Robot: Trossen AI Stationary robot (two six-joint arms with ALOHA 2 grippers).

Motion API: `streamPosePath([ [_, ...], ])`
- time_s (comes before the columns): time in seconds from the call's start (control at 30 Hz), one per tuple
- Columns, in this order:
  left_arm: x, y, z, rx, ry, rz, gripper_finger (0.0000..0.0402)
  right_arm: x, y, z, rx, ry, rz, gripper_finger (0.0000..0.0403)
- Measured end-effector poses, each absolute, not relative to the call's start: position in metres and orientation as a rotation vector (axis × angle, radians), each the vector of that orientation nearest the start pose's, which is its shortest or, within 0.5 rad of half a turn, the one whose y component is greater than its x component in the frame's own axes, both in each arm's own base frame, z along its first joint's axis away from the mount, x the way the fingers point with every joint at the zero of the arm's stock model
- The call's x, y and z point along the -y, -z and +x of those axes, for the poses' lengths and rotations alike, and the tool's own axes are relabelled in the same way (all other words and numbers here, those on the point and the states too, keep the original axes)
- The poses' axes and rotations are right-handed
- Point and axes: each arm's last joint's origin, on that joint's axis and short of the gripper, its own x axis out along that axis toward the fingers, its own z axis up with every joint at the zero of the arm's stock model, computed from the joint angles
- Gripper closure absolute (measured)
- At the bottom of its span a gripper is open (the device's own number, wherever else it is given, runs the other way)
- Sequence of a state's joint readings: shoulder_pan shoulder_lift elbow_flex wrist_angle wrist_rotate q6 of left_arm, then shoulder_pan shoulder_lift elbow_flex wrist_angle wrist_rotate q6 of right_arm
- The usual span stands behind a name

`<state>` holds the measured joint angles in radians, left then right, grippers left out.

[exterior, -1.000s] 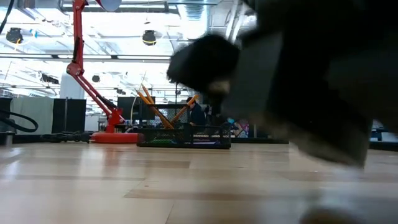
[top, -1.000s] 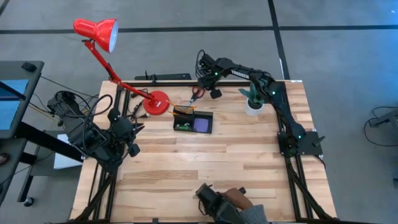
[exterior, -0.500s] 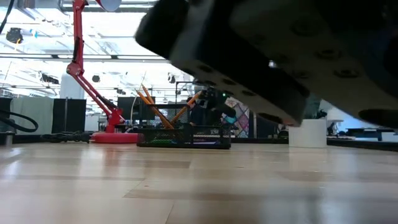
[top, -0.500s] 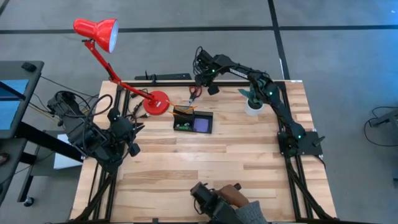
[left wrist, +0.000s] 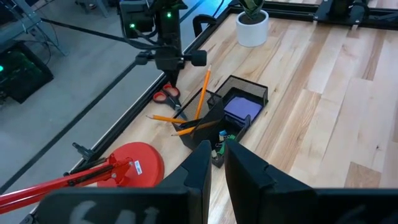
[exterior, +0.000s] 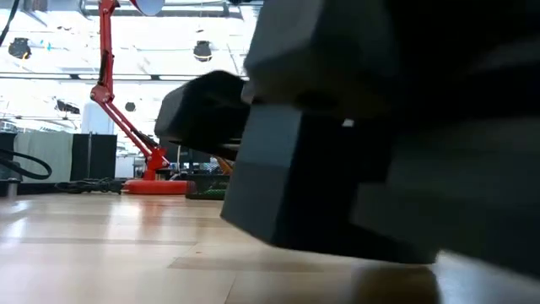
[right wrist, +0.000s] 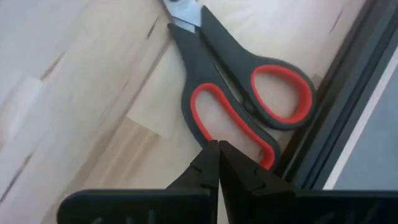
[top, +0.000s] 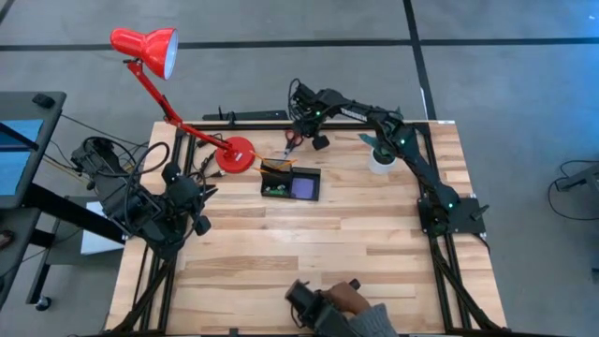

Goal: Pick and place office supplies into organizer
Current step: Put the black scissors into the black desk organizer

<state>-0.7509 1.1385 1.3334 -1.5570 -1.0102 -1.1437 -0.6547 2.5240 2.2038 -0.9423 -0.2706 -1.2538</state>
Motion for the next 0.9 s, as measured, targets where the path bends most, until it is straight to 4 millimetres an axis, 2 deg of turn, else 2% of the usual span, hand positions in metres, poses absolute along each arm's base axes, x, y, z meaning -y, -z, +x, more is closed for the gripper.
streamPosePath([
  [0.37, 0.088, -0.368, 0.130, -0.583, -0.622, -0.019, 0.0365, 0.299, -0.145, 0.411, -1.211, -0.412, -0.512, 0.0403],
  [0.57, 0.088, -0.368, 0.130, -0.586, -0.619, -0.011, 0.0365, 0.289, -0.150, 0.394, -1.363, -0.471, -0.293, 0.0403],
  [0.67, 0.088, -0.368, 0.130, -0.591, -0.614, 0.005, 0.0365, 0.283, -0.154, 0.388, -1.432, -0.465, -0.127, 0.0403],
  [0.8, 0.088, -0.368, 0.130, -0.591, -0.614, 0.005, 0.0365, 0.276, -0.159, 0.385, -1.422, -0.439, 0.102, 0.0403],
  [0.9, 0.088, -0.368, 0.130, -0.591, -0.614, 0.006, 0.0365, 0.265, -0.159, 0.390, -1.435, -0.462, 0.123, 0.0403],
])
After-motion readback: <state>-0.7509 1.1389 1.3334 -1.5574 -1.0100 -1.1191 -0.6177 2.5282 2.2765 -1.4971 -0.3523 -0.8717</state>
